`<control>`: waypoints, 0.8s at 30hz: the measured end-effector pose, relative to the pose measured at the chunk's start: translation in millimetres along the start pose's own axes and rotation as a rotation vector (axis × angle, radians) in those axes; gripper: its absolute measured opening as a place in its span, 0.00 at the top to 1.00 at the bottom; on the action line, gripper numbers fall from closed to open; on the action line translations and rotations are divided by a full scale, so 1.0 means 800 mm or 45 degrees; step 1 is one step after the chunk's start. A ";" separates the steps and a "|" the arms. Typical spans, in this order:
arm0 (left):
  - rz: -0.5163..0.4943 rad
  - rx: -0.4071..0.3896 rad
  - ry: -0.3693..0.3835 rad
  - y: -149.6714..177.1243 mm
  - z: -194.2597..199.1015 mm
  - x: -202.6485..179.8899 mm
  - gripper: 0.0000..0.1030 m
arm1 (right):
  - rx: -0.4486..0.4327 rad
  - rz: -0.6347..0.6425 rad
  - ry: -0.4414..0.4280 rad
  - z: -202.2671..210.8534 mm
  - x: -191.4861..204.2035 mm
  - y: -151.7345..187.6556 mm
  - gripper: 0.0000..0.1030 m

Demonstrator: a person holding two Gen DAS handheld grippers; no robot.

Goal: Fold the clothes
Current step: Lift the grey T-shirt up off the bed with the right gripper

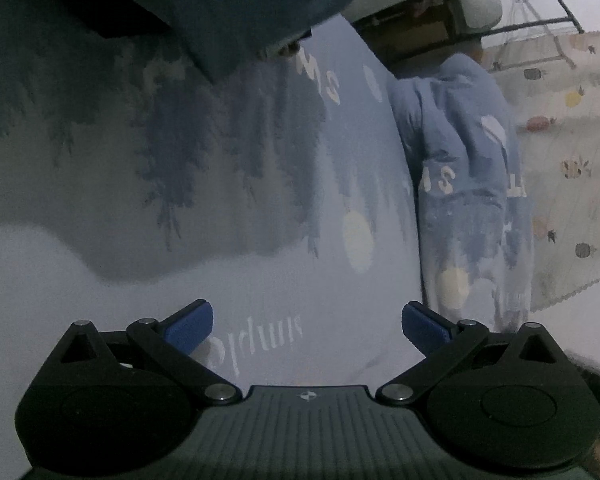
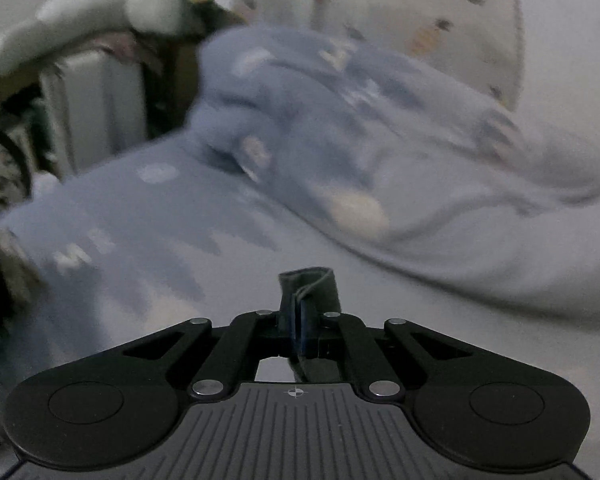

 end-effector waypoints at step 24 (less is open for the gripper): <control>0.110 -0.132 -0.029 -0.085 0.017 0.038 0.00 | -0.099 0.287 -0.310 -0.122 0.397 -0.167 0.97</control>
Point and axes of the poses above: each gripper's, at about its wrist camera, not at the fingertips, and z roughly against the way its jaws point, x to its left, y to its underside, the point moved 7 cm from there along -z, roughly the way its jaws point, and after that the axes turned 7 degrees about y, right-handed, at the moved point
